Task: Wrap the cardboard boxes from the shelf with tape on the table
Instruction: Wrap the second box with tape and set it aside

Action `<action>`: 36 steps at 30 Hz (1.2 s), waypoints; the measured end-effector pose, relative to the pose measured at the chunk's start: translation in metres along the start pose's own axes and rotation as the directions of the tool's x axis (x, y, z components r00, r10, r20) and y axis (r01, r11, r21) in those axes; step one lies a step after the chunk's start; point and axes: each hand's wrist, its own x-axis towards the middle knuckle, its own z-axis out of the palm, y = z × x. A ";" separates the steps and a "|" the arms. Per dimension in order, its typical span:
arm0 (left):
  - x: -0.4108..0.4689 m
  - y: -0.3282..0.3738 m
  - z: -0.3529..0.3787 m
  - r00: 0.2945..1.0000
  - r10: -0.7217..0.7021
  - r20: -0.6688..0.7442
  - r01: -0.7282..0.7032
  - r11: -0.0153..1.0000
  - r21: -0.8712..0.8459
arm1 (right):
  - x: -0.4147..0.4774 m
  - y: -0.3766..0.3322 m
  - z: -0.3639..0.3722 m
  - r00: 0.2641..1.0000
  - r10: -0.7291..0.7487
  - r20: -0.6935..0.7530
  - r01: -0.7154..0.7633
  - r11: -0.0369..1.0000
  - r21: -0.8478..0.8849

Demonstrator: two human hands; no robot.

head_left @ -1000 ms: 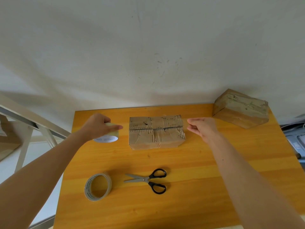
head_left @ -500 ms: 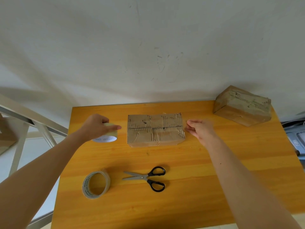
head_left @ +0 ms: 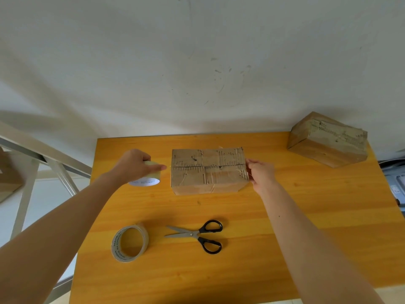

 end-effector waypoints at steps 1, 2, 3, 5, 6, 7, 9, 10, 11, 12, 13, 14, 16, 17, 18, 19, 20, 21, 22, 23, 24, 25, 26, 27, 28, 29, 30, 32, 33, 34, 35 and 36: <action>0.001 0.000 0.001 1.000 0.000 0.005 0.000 1.000 0.002 | -0.001 0.000 0.001 1.000 0.009 -0.007 -0.009 1.000 0.014; 0.002 0.000 0.002 1.000 -0.001 0.010 0.001 1.000 0.004 | -0.002 0.000 0.001 1.000 0.018 -0.012 -0.018 0.999 0.028; 0.003 0.000 0.004 1.000 -0.002 0.013 0.002 1.000 0.004 | -0.003 0.001 0.002 1.000 0.025 -0.018 -0.024 0.999 0.043; 0.004 0.001 0.006 1.000 -0.004 0.009 0.004 1.000 -0.001 | -0.005 0.001 0.003 0.999 0.037 -0.025 -0.035 0.997 0.073; 0.004 0.002 0.007 1.000 -0.004 0.007 0.004 1.000 -0.001 | -0.005 0.001 0.003 0.999 0.043 -0.024 -0.040 0.996 0.086; 0.005 0.003 0.007 1.000 -0.006 0.007 0.006 1.000 0.002 | -0.006 0.001 0.004 0.999 0.050 -0.020 -0.047 0.995 0.092; 0.005 0.003 0.008 1.000 -0.009 0.011 0.009 1.000 0.005 | -0.008 0.001 0.003 0.998 0.057 -0.023 -0.055 0.995 0.087; 0.005 0.003 0.009 1.000 -0.013 0.012 0.013 1.000 0.003 | -0.008 0.002 0.003 0.998 0.056 -0.031 -0.054 0.995 0.086; 0.005 0.002 0.010 1.000 -0.013 0.008 0.014 1.000 0.000 | -0.009 0.002 0.003 0.998 0.053 -0.034 -0.050 0.995 0.088; 0.004 0.003 0.010 1.000 -0.011 -0.001 0.011 1.000 -0.001 | -0.009 0.003 0.003 0.999 0.044 -0.030 -0.042 0.996 0.079; 0.004 0.003 0.010 1.000 -0.009 -0.007 0.009 1.000 -0.002 | -0.009 0.003 0.005 0.999 0.033 -0.024 -0.031 0.998 0.058; 0.003 0.003 0.011 1.000 -0.008 -0.008 0.008 1.000 -0.004 | -0.009 0.004 0.006 0.999 0.024 -0.028 -0.022 0.999 0.042; 0.001 0.004 0.012 1.000 -0.008 -0.002 0.008 1.000 -0.009 | -0.009 0.003 0.008 0.997 0.034 -0.064 -0.031 0.999 0.038; 0.000 0.004 0.012 1.000 -0.009 0.002 0.009 1.000 -0.008 | -0.009 0.003 0.009 0.997 0.041 -0.072 -0.038 0.999 0.035; -0.001 0.004 0.012 1.000 -0.007 0.008 0.007 1.000 -0.002 | -0.009 0.001 0.010 0.997 0.046 -0.066 -0.044 0.998 0.033; -0.002 0.005 0.012 1.000 -0.003 0.016 0.002 1.000 0.010 | -0.009 0.000 0.011 0.997 0.046 -0.056 -0.044 0.999 0.031; -0.004 0.005 0.013 1.000 0.002 0.025 -0.002 1.000 0.027 | -0.009 -0.001 0.012 0.998 0.043 -0.045 -0.042 0.999 0.024; -0.005 0.005 0.013 0.999 0.007 0.033 -0.008 0.999 0.043 | -0.008 -0.001 0.013 0.999 0.026 -0.039 -0.026 1.000 -0.002; -0.007 0.005 0.013 0.999 0.010 0.038 -0.012 0.999 0.053 | -0.006 0.001 0.014 0.999 -0.013 -0.044 0.010 0.998 -0.062; -0.009 0.005 0.014 0.999 0.010 0.038 -0.012 0.998 0.056 | -0.005 0.004 0.015 0.994 -0.092 -0.057 0.081 0.983 -0.168; -0.011 0.005 0.014 0.999 0.008 0.033 -0.009 0.999 0.050 | -0.004 0.007 0.017 0.977 -0.205 -0.063 0.175 0.932 -0.317; -0.012 0.004 0.015 1.000 0.003 0.026 -0.004 0.999 0.039 | -0.005 0.011 0.018 0.938 -0.343 -0.052 0.279 0.835 -0.474; -0.013 0.004 0.016 1.000 -0.006 0.021 0.005 1.000 0.027 | -0.006 0.016 0.019 0.877 -0.481 -0.016 0.374 0.702 -0.607; -0.014 0.003 0.017 1.000 -0.015 0.017 0.015 1.000 0.014 | -0.009 0.021 0.021 0.803 -0.595 0.048 0.454 0.557 -0.696; -0.016 0.003 0.017 1.000 -0.024 0.012 0.024 1.000 0.007 | -0.013 0.026 0.024 0.734 -0.667 0.127 0.514 0.424 -0.746; -0.017 0.002 0.018 1.000 -0.025 0.005 0.025 1.000 0.006 | -0.017 0.031 0.027 0.679 -0.703 0.213 0.556 0.302 -0.774; -0.019 0.001 0.018 1.000 -0.022 0.000 0.022 1.000 0.004 | -0.021 0.035 0.032 0.630 -0.714 0.304 0.586 0.181 -0.790; -0.022 -0.001 0.018 1.000 -0.009 -0.009 0.008 1.000 -0.019 | -0.029 0.042 0.041 0.554 -0.687 0.471 0.619 -0.039 -0.785; -0.024 -0.002 0.017 1.000 -0.012 -0.005 0.012 0.999 -0.044 | -0.035 0.045 0.046 0.534 -0.649 0.542 0.632 -0.120 -0.766; -0.026 -0.002 0.016 1.000 -0.022 0.010 0.023 0.997 -0.075 | -0.040 0.048 0.051 0.521 -0.607 0.601 0.647 -0.178 -0.741; -0.028 -0.002 0.015 0.999 -0.027 0.032 0.030 0.994 -0.104 | -0.046 0.051 0.056 0.508 -0.565 0.650 0.665 -0.222 -0.713; -0.030 -0.002 0.014 0.998 -0.027 0.055 0.034 0.991 -0.127 | -0.052 0.055 0.061 0.486 -0.533 0.693 0.685 -0.260 -0.681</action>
